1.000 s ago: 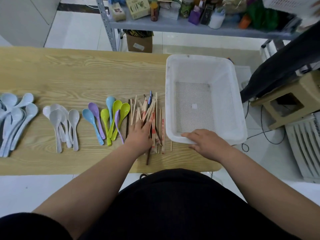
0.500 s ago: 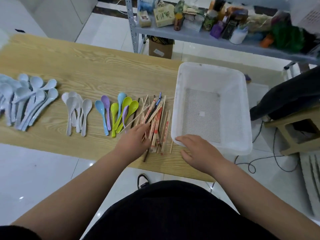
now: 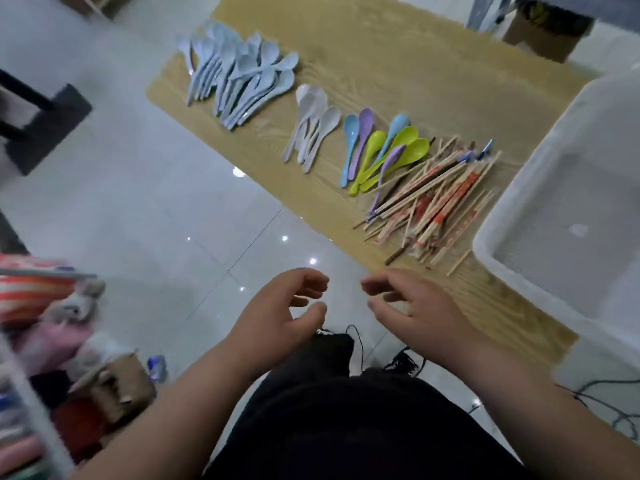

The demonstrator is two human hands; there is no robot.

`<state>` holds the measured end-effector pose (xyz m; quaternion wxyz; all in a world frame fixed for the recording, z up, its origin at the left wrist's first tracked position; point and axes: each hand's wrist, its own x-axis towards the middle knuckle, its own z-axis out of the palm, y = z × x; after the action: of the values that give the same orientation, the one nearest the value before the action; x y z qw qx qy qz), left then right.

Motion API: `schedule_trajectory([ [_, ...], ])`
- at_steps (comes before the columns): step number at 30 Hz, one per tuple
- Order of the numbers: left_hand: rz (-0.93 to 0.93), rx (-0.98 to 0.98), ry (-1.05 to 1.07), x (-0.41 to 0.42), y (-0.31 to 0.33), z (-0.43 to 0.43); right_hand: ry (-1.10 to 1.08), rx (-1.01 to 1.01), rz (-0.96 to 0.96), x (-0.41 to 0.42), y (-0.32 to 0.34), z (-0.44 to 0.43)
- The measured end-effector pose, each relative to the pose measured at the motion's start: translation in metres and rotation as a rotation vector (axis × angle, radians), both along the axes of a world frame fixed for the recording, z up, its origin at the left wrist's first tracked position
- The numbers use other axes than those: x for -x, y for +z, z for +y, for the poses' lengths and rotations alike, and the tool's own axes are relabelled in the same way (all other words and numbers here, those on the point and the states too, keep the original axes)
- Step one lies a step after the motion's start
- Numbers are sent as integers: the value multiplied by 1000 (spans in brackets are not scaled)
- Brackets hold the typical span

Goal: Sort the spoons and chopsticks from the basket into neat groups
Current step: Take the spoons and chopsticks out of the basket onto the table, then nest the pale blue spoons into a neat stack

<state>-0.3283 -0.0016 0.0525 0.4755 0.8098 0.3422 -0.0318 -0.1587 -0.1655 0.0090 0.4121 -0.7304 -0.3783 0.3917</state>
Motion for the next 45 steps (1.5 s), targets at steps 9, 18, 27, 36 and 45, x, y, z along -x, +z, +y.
schedule_trajectory([
  [9,-138,93,166,88,-3,65,262,44,-94,57,33,104],
  [18,-184,171,313,173,-1,206,366,120,-174,129,46,258],
  [27,-181,134,315,146,3,332,433,156,-115,111,37,352],
  [36,-134,106,330,94,20,442,373,35,-51,51,46,496],
  [45,-171,221,166,68,2,572,267,77,-127,39,46,606],
])
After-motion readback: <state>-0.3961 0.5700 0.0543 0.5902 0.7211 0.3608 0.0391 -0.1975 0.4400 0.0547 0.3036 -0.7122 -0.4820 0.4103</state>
